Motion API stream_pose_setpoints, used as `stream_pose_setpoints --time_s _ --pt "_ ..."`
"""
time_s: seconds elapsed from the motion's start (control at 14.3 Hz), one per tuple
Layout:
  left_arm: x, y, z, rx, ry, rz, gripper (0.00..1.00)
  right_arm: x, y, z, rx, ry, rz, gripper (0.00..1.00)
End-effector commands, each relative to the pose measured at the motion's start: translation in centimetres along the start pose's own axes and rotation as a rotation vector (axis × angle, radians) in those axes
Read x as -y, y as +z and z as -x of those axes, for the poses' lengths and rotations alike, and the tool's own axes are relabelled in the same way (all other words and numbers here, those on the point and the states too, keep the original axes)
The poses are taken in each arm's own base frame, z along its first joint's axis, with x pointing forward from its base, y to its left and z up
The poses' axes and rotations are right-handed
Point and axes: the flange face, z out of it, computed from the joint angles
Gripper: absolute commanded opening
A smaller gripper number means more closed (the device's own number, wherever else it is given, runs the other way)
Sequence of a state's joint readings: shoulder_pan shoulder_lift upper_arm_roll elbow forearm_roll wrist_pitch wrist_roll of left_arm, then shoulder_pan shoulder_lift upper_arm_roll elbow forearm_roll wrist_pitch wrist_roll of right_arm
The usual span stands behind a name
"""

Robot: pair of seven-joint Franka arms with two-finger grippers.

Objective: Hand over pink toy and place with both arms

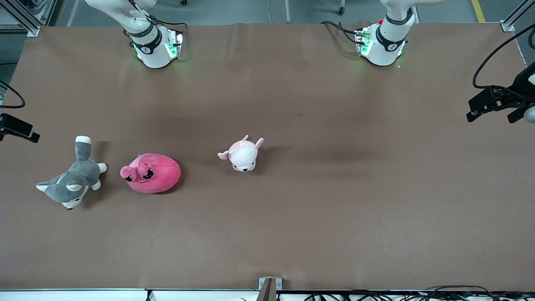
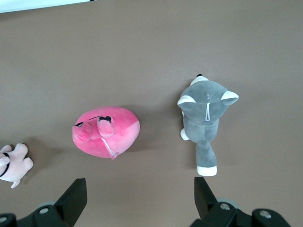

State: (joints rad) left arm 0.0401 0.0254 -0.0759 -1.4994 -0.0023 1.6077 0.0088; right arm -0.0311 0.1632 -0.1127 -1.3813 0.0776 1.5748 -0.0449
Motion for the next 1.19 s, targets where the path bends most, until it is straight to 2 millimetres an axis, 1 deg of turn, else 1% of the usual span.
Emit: stream_pose_setpoints --time_s 0.0,0.14,0.28,0.35,0.49,0.56,0.7,0.84,0.98,1.12 --pt "0.5 -0.6 0.9 -0.014 -0.019 0.02 1.0 0.8 -0.6 1.0 -0.008 0.021 0.019 1.0" --pt "0.6 -0.5 1.0 -0.008 -0.026 0.03 1.0 0.8 -1.0 1.6 -0.006 0.03 0.019 1.0" --pt "0.6 -0.6 1.0 -0.01 -0.024 0.03 1.0 0.4 -0.7 1.7 0.005 0.021 0.019 1.0" --pt "0.6 -0.6 0.9 -0.01 -0.024 0.03 1.0 0.9 -0.9 2.2 -0.001 0.012 0.02 1.0" --pt "0.6 -0.6 0.9 -0.011 -0.041 0.03 1.0 2.6 -1.1 3.6 -0.028 -0.024 0.045 1.0" --pt "0.5 -0.7 1.0 -0.007 -0.073 0.031 1.0 2.8 -1.2 4.5 -0.042 -0.031 0.061 1.0" --pt "0.4 -0.7 0.8 -0.007 -0.094 0.027 1.0 2.7 -0.8 6.5 -0.039 -0.024 0.059 1.0" --pt "0.4 -0.3 1.0 0.017 -0.094 0.022 1.0 2.4 -0.5 7.8 -0.047 -0.019 0.058 1.0" --pt "0.2 0.1 1.2 0.044 -0.092 0.023 1.0 1.8 0.0 8.7 -0.062 -0.012 0.056 1.0" --pt "0.2 0.1 1.2 0.044 -0.094 0.023 1.0 2.2 0.1 9.3 -0.068 -0.019 0.055 1.0"
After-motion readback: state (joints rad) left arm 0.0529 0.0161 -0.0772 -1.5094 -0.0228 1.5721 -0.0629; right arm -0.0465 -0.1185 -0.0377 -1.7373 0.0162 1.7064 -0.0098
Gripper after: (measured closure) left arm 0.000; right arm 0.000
